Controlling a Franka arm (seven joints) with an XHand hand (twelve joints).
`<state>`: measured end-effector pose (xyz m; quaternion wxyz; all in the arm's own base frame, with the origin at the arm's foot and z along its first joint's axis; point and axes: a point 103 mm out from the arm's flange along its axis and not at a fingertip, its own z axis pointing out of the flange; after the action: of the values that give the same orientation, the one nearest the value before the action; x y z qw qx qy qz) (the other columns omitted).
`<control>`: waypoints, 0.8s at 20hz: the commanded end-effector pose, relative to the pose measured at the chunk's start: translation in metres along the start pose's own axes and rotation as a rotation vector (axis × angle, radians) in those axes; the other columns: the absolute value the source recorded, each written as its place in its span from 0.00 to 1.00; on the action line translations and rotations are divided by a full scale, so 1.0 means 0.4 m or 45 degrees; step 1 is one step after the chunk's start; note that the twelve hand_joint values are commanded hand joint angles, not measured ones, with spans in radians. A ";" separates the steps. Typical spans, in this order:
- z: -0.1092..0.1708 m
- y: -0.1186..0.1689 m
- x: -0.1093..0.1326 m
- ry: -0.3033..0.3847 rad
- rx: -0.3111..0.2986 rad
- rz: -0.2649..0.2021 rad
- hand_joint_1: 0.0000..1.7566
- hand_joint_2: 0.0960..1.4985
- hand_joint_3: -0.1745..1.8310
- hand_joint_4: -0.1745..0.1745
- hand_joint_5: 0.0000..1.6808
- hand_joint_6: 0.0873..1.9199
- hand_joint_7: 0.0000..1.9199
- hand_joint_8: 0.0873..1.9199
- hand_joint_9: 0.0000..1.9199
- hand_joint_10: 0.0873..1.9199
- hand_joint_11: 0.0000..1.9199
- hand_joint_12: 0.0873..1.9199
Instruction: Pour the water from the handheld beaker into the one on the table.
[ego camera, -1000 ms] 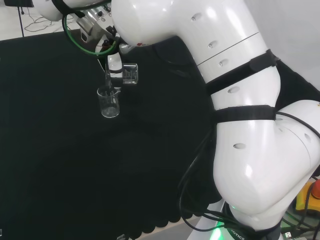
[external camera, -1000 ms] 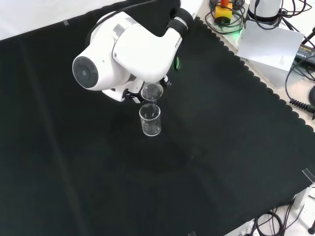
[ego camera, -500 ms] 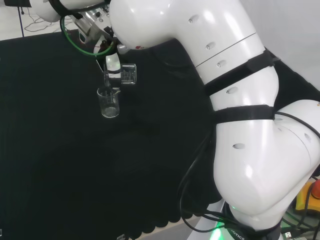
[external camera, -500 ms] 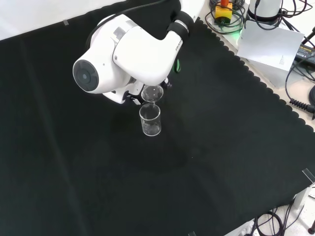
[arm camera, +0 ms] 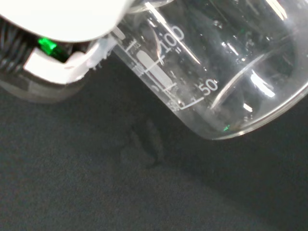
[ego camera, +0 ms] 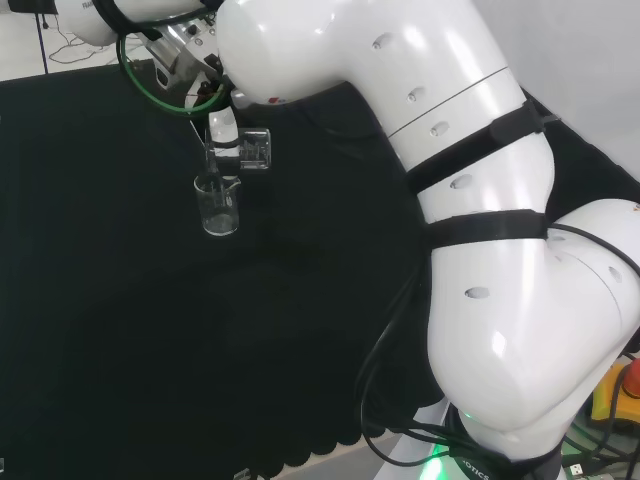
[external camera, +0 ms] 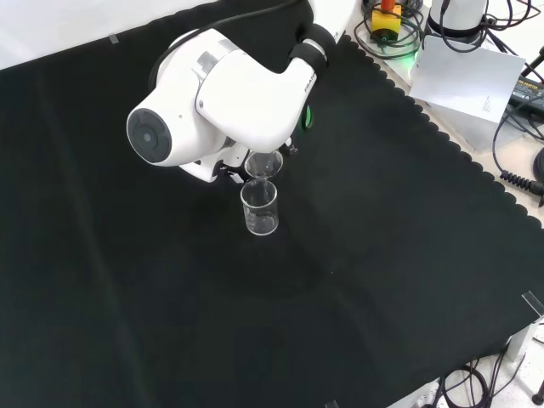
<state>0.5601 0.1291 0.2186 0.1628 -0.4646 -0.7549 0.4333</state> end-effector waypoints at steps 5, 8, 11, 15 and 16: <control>-0.015 0.010 0.024 -0.023 0.041 0.002 0.64 0.31 0.54 1.00 0.75 0.41 0.93 0.04 0.96 0.00 0.73 0.33; -0.011 0.007 0.016 -0.020 0.039 -0.001 0.64 0.31 0.54 1.00 0.75 0.41 0.93 0.04 0.96 0.00 0.73 0.33; -0.012 0.006 0.015 -0.021 0.044 0.001 0.64 0.31 0.54 1.00 0.75 0.41 0.93 0.04 0.96 0.00 0.73 0.33; -0.012 0.004 0.013 -0.023 0.052 0.006 0.64 0.31 0.54 1.00 0.75 0.41 0.93 0.04 0.96 0.00 0.73 0.33; -0.012 0.004 0.012 -0.024 0.052 0.007 0.64 0.31 0.54 1.00 0.75 0.41 0.93 0.04 0.96 0.00 0.73 0.33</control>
<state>0.5612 0.1372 0.2174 0.1649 -0.4589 -0.7475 0.4510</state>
